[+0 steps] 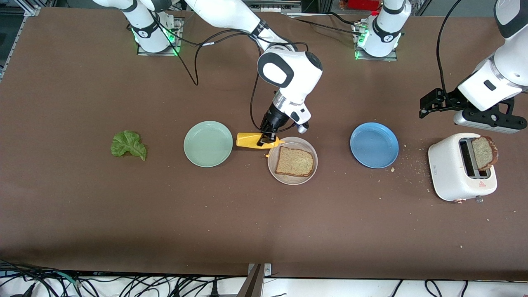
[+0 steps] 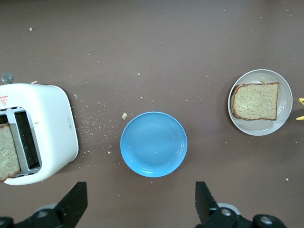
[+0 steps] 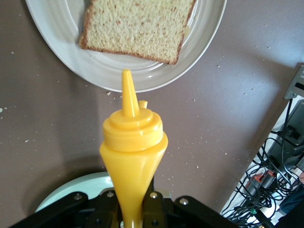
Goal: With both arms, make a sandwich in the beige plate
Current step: 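Carry the yellow bottle back beside the pale green plate with the right gripper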
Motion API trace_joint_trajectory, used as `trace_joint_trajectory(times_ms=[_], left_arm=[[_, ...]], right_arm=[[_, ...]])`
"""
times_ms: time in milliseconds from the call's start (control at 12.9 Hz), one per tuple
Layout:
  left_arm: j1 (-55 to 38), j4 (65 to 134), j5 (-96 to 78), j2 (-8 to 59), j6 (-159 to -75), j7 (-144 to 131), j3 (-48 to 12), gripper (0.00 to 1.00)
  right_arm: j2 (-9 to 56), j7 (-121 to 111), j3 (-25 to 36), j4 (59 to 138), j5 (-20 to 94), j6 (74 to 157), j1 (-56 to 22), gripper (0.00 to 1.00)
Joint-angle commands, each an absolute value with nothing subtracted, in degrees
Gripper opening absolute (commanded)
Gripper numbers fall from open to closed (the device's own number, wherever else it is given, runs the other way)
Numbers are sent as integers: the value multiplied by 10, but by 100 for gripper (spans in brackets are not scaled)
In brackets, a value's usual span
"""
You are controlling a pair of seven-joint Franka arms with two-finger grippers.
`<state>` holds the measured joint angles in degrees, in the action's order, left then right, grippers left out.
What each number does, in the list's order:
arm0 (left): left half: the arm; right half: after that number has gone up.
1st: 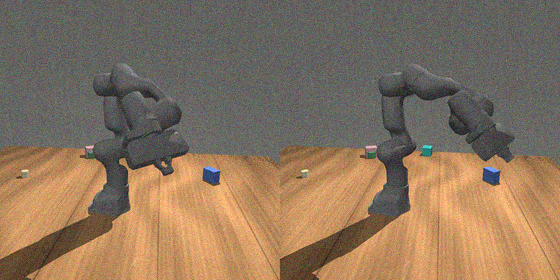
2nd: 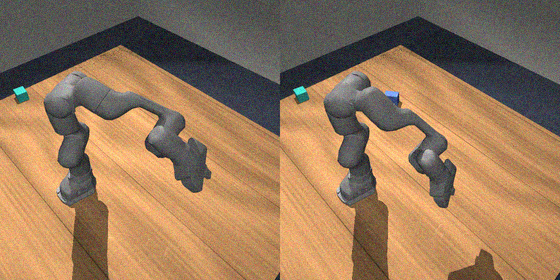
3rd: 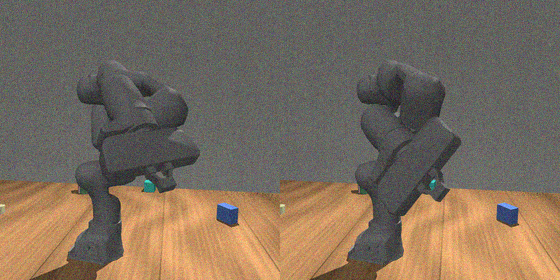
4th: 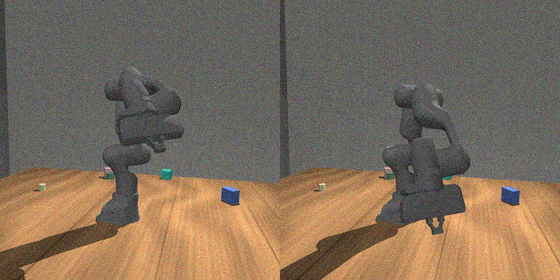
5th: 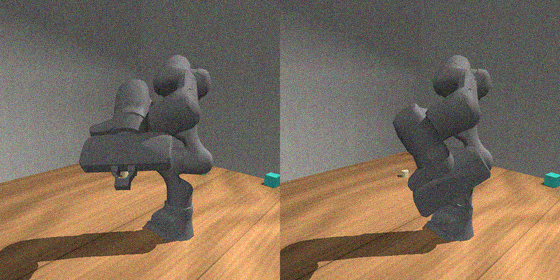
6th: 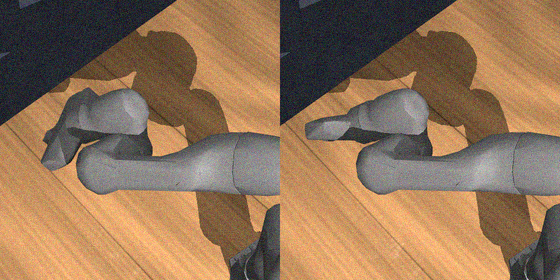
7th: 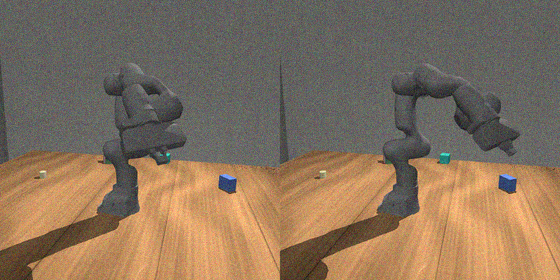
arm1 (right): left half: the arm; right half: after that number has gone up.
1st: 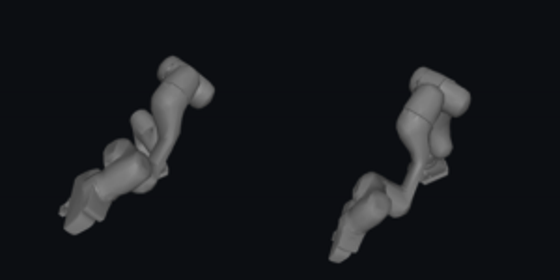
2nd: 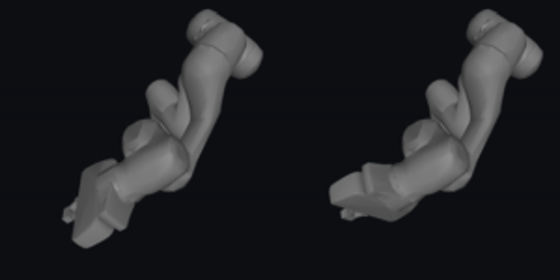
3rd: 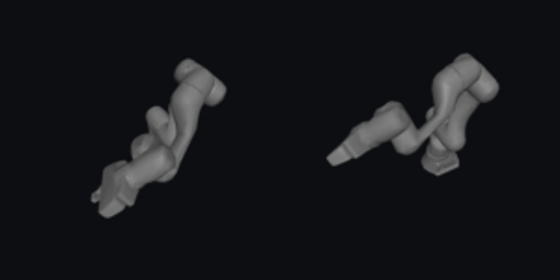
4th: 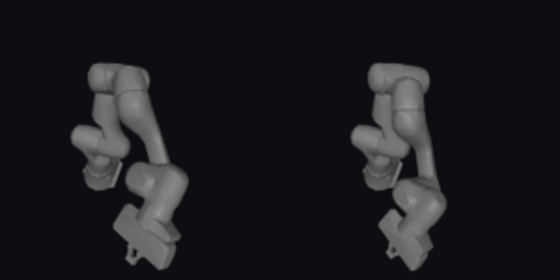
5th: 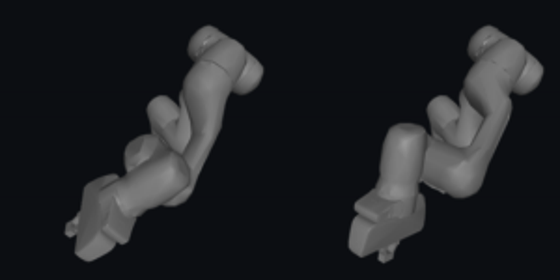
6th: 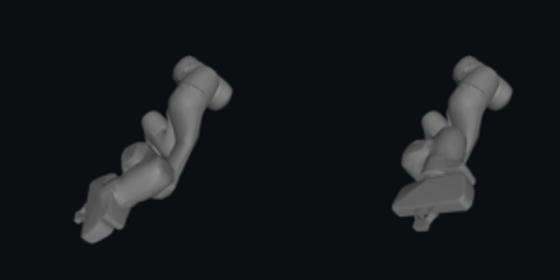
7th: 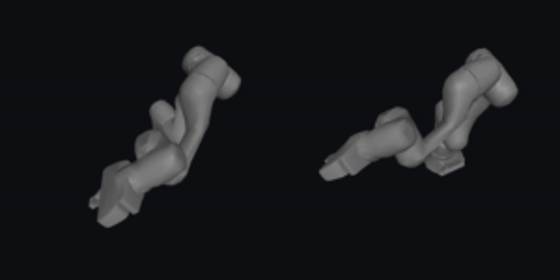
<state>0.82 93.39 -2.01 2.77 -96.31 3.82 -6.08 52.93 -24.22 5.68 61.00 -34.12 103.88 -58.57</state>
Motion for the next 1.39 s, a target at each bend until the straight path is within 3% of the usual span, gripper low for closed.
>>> trace_joint_trajectory(times_ms=[0, 542, 852, 1006, 1316], left_arm=[[5, 918, -4, 34, -952, 40, -62, 100], [4, 918, -4, 34, -952, 40, -62, 100], [4, 918, -4, 34, -952, 41, -62, 100], [4, 918, -4, 34, -952, 41, -62, 100], [4, 918, -4, 34, -952, 42, -62, 100]], right_arm=[[512, -243, 66, 592, -294, 1020, -581, 10], [455, -250, 66, 586, -109, 1015, -501, 8], [399, -268, 55, 592, 92, 1020, -400, 7], [375, -284, 54, 619, 200, 1017, -346, 7], [312, -479, 54, 759, 415, 1002, -226, 8]])
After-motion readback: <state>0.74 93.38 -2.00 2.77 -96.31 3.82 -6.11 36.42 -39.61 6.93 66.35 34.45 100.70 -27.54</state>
